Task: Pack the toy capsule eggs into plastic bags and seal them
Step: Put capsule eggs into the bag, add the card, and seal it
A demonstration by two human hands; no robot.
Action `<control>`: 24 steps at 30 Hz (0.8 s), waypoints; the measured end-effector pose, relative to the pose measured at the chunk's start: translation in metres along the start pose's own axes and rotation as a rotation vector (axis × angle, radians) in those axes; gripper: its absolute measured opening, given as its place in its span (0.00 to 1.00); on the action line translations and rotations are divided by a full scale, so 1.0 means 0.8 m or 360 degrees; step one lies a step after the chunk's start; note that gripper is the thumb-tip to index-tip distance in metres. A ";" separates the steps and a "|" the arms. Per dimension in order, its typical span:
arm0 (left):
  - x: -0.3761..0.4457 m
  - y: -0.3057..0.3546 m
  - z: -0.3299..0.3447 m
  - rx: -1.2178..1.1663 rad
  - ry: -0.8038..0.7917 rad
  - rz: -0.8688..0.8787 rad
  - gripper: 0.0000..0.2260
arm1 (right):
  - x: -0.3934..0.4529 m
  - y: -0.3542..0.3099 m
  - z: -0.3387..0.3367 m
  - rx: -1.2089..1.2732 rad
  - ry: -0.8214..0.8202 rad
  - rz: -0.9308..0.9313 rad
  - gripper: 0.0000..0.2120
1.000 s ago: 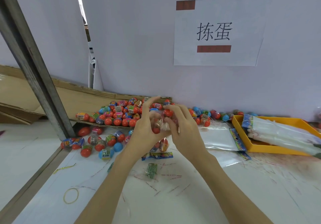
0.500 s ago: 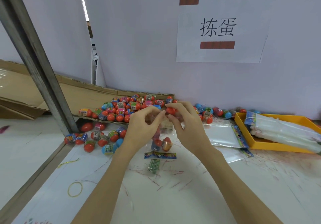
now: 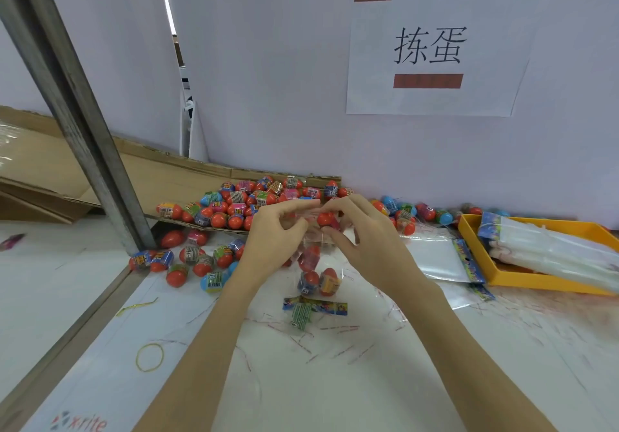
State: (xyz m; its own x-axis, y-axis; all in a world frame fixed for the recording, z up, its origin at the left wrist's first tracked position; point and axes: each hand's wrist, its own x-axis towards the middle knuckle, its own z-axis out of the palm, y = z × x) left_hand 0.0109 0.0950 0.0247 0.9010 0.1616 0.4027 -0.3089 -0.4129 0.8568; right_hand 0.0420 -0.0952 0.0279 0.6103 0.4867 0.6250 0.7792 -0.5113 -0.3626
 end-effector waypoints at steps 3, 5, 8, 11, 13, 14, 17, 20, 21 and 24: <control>-0.002 0.001 0.002 0.0046 0.0032 0.0162 0.18 | 0.000 0.001 -0.001 0.0044 -0.0025 0.0018 0.11; -0.003 0.001 0.005 0.0100 0.0045 0.0254 0.16 | 0.000 0.002 -0.001 0.0060 -0.0019 0.0025 0.11; -0.004 -0.001 0.008 0.0202 0.0102 0.0336 0.14 | 0.000 0.001 0.000 0.0072 -0.0036 0.0032 0.11; -0.004 -0.001 0.010 0.0298 0.0159 0.0443 0.13 | 0.000 0.001 0.002 0.0090 -0.0038 0.0007 0.09; -0.004 0.000 0.011 0.0362 0.0189 0.0487 0.13 | 0.001 0.001 0.001 0.0087 -0.0043 -0.0016 0.08; -0.004 0.001 0.010 0.0393 0.0198 0.0503 0.14 | 0.001 0.000 0.001 0.0074 -0.0026 -0.0041 0.08; -0.004 0.003 0.009 0.0484 0.0224 0.0605 0.14 | 0.001 -0.002 0.001 0.0023 0.0044 -0.0115 0.05; -0.002 0.003 0.007 0.0617 0.0270 0.0712 0.14 | 0.000 -0.006 0.006 0.0017 -0.0018 -0.0139 0.07; -0.003 0.003 0.007 0.0658 0.0273 0.0744 0.14 | 0.000 -0.007 0.007 0.0016 -0.0053 -0.0136 0.09; -0.004 0.002 0.008 0.0717 0.0283 0.0801 0.14 | -0.001 -0.008 0.011 0.0005 -0.0145 -0.0123 0.09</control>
State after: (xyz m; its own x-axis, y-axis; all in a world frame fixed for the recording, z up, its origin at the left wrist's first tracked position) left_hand 0.0097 0.0885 0.0226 0.6060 -0.0185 0.7953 -0.4844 -0.8016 0.3504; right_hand 0.0373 -0.0863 0.0239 0.5588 0.5872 0.5857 0.8247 -0.4676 -0.3180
